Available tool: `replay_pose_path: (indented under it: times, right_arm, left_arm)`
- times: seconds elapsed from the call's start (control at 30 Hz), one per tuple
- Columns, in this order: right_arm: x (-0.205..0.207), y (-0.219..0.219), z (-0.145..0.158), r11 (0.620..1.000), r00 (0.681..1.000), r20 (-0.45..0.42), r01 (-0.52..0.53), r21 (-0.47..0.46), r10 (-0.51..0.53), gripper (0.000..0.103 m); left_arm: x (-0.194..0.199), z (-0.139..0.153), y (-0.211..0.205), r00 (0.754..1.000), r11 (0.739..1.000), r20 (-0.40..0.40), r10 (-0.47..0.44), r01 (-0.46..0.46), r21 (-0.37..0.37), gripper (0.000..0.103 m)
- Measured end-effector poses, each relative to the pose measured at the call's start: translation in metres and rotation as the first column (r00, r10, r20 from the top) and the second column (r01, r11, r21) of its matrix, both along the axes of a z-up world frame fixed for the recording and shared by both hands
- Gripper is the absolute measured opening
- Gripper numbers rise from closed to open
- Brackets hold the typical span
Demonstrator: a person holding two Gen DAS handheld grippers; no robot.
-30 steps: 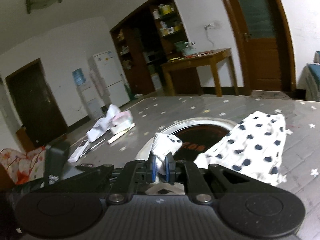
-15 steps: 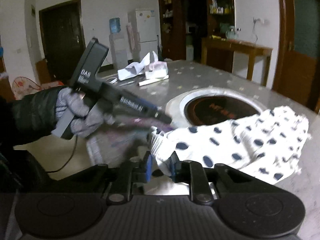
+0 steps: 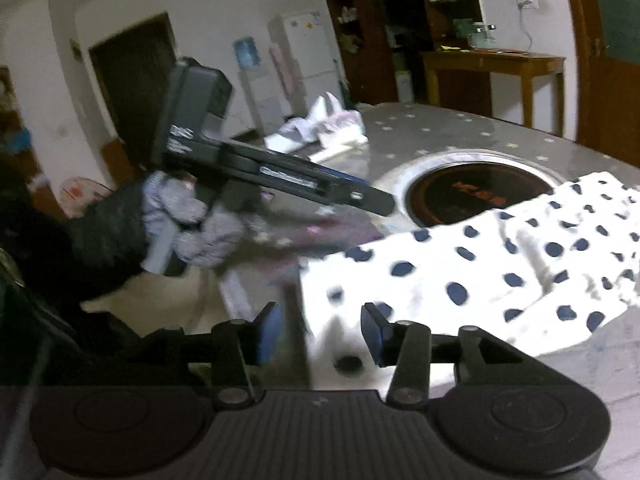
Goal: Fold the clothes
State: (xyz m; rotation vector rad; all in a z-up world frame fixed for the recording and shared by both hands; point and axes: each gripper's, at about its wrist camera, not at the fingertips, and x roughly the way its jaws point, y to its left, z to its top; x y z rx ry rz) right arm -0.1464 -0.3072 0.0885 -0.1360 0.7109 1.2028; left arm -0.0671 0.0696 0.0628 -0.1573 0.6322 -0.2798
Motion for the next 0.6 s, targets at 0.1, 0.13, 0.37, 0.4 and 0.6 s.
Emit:
replay_pose_path:
  times: [0.1,0.13,0.37,0.4,0.6]
  right_arm:
    - [0.007,-0.005,0.009,0.998,0.998,0.025,0.06,0.013,-0.061,0.045]
    - [0.014,-0.008,0.012,0.995,0.995,0.037,0.097,0.014,-0.098,0.045]
    - [0.09,-0.032,0.014,0.918,0.916,0.088,0.396,-0.034,-0.392,0.045]
    - [0.107,-0.035,0.012,0.902,0.9,0.085,0.431,-0.037,-0.426,0.045]
    - [0.209,-0.046,-0.006,0.79,0.793,0.07,0.609,-0.063,-0.606,0.044]
  left_arm:
    - [0.0,0.0,-0.005,1.0,1.0,0.005,-0.028,0.028,0.002,0.068]
    - [0.0,-0.002,-0.007,0.999,0.999,0.001,-0.039,0.039,0.003,0.068]
    - [-0.009,-0.013,-0.021,0.992,0.992,0.005,-0.124,0.124,0.033,0.068]
    - [-0.01,-0.015,-0.023,0.991,0.99,0.002,-0.136,0.136,0.042,0.068]
    - [-0.004,-0.021,-0.025,0.988,0.987,-0.026,-0.154,0.155,0.044,0.068]
